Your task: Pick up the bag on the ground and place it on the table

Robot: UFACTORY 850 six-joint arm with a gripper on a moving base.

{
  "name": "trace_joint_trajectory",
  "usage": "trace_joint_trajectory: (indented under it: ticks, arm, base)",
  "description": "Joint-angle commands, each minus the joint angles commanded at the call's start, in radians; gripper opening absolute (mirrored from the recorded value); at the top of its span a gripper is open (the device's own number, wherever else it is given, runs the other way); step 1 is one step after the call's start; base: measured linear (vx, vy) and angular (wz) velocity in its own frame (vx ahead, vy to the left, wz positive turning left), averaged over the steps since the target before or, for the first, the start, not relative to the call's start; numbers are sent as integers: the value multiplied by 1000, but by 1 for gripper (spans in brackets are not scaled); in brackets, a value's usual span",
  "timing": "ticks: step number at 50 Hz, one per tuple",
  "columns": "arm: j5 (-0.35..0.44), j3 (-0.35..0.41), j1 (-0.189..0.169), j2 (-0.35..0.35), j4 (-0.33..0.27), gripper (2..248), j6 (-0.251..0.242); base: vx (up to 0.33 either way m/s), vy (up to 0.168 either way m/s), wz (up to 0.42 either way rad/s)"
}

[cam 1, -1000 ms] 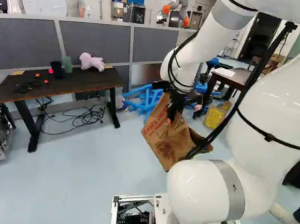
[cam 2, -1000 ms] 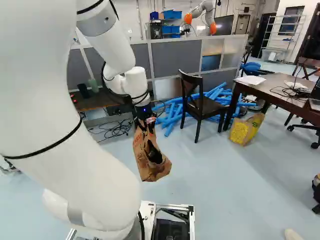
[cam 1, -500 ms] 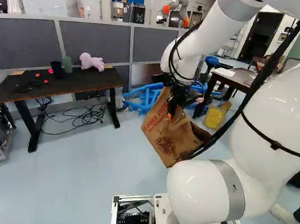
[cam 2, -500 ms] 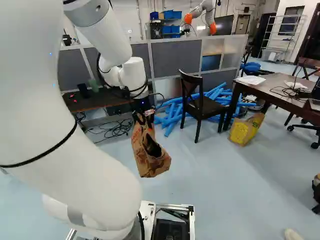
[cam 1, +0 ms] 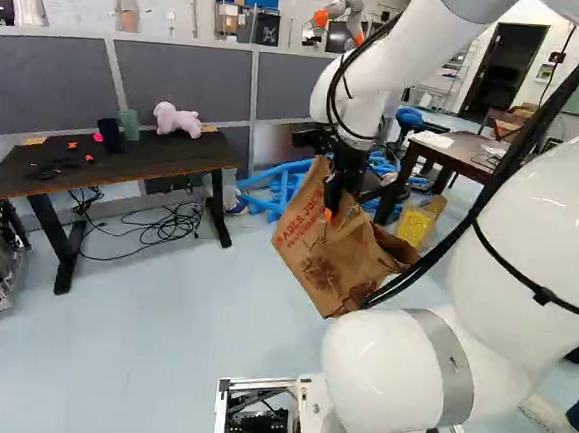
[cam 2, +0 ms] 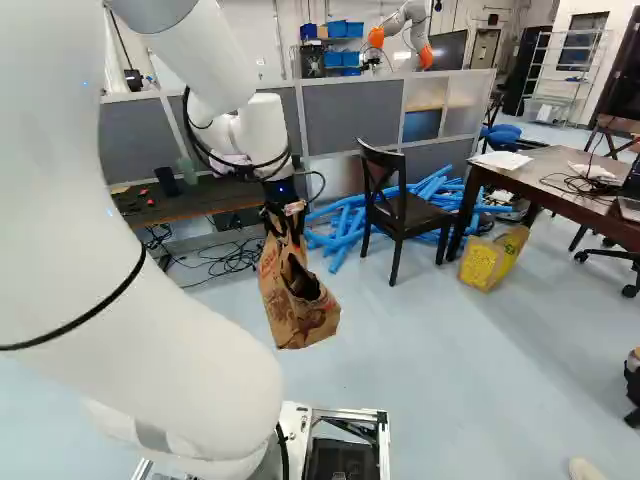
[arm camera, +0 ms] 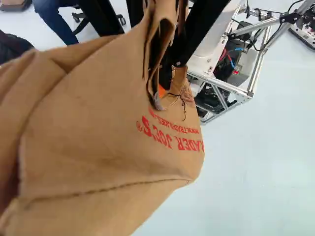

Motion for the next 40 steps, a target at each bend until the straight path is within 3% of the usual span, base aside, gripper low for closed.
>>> trace_joint_trajectory:
  ticks: [40]
  arm:
    - [-166, -82, 20, 67, 19, 23, 0]
  base:
    - [0, 0, 0]
